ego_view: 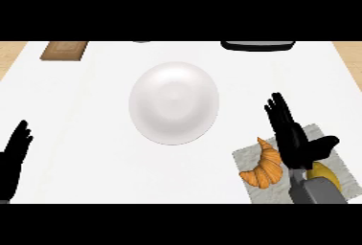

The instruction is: Pick the lemon from the placemat and place it in the plate

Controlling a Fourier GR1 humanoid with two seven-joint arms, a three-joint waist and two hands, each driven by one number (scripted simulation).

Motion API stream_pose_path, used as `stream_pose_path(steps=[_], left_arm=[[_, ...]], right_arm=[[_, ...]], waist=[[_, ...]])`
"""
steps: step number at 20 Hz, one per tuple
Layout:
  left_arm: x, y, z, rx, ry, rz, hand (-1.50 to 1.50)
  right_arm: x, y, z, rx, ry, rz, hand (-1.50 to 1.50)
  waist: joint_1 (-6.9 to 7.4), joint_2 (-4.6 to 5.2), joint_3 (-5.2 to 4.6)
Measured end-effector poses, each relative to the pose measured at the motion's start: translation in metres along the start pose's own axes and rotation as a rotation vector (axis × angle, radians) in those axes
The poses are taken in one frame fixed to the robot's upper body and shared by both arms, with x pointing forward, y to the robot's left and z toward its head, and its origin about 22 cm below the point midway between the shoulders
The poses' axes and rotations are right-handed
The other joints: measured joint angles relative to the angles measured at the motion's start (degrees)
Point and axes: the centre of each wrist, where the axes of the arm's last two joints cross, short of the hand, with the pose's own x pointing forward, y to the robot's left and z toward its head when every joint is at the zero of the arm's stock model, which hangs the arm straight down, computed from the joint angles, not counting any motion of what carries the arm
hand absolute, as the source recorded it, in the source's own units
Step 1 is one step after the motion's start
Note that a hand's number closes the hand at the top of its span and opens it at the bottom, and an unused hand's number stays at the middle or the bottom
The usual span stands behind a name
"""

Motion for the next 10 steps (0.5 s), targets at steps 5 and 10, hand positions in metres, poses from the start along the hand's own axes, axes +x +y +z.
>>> stream_pose_path(steps=[5, 10], left_arm=[[0.011, 0.001, -0.002, -0.011, -0.099, -0.064, 0.0], [0.013, -0.007, 0.005, -0.054, -0.172, -0.105, 0.0]], right_arm=[[0.037, -0.027, -0.003, -0.035, -0.131, -0.231, -1.5], [0.062, -0.087, 0.018, -0.316, -0.254, -0.147, -1.5]], waist=[[-2.13, -0.48, -0.07], [-4.13, -0.86, -0.26]])
